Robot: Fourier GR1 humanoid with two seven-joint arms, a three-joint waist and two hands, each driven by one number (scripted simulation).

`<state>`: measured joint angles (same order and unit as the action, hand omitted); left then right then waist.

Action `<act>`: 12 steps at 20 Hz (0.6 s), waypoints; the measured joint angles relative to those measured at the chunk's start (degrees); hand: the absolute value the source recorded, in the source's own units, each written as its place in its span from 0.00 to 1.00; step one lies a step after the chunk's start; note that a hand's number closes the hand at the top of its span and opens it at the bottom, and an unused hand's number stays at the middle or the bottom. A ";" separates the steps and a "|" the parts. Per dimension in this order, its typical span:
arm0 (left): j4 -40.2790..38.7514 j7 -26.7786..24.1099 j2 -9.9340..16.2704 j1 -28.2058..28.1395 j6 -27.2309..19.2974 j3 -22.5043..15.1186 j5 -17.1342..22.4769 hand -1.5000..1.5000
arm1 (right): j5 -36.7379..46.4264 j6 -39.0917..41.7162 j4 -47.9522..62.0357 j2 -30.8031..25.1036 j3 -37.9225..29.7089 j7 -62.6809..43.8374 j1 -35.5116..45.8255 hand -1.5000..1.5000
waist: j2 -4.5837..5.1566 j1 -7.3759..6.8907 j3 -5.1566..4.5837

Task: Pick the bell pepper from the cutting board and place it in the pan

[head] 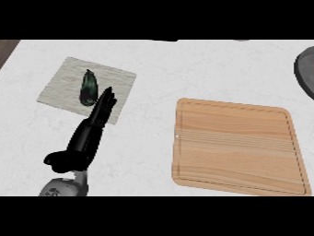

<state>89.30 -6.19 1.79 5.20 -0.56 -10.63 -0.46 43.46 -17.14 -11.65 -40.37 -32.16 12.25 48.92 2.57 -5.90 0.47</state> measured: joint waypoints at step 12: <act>0.29 0.14 -0.26 -0.56 -0.22 0.16 0.10 0.50 | -10.01 4.01 0.32 -0.19 -9.59 10.31 1.43 0.00 | -0.20 0.92 0.16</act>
<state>89.58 -6.05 1.53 4.65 -0.78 -10.48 -0.36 33.46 -13.13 -11.33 -40.56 -41.75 22.56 50.34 2.37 -4.98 0.63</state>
